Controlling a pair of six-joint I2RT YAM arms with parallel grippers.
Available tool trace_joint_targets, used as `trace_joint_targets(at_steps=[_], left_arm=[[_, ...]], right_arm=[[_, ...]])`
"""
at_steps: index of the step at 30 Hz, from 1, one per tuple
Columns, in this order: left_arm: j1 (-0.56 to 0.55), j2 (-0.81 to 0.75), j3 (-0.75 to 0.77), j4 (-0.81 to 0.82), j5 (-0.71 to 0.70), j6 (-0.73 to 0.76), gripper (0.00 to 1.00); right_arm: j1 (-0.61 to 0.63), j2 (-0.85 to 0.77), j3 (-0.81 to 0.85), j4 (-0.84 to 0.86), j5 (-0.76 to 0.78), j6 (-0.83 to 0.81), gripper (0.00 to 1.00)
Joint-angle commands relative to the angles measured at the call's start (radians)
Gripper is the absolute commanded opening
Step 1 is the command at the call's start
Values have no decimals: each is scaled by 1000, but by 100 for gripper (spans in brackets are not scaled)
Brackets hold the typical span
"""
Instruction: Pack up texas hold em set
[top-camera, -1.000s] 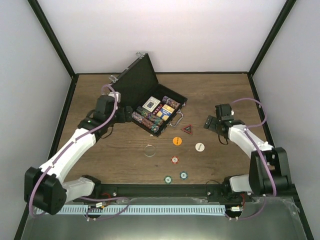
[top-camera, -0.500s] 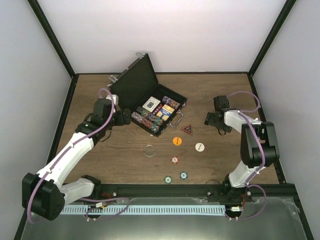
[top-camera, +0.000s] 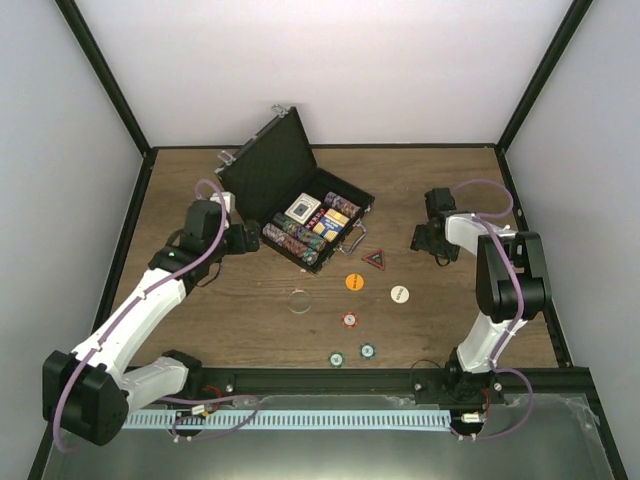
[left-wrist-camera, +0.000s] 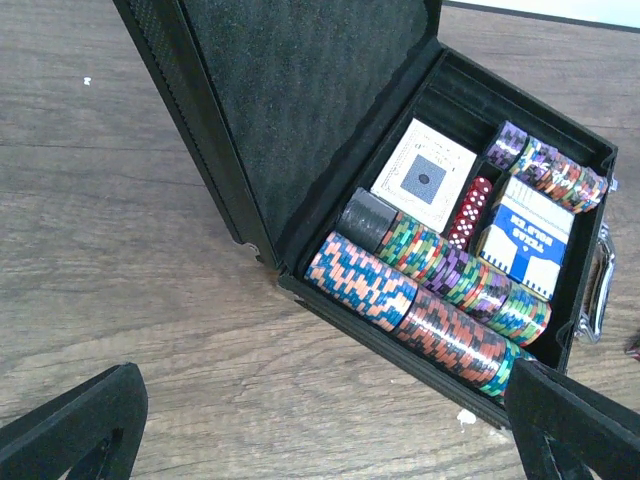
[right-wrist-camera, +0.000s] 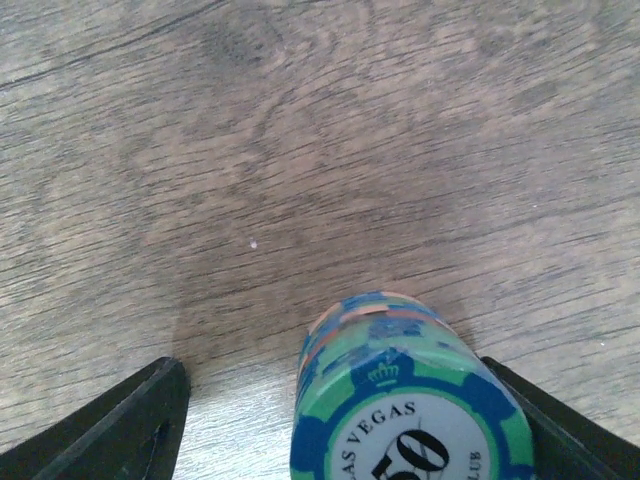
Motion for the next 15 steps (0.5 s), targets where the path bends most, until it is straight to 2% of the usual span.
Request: trace_joint_targets(at_steps=[1, 15], left_arm=[[6, -6, -8, 19, 0, 11, 100], [10, -23, -15, 27, 13, 7, 100]], right_arm=[[-16, 31, 3, -27, 14, -9, 76], [-44, 4, -47, -29, -11, 5, 71]])
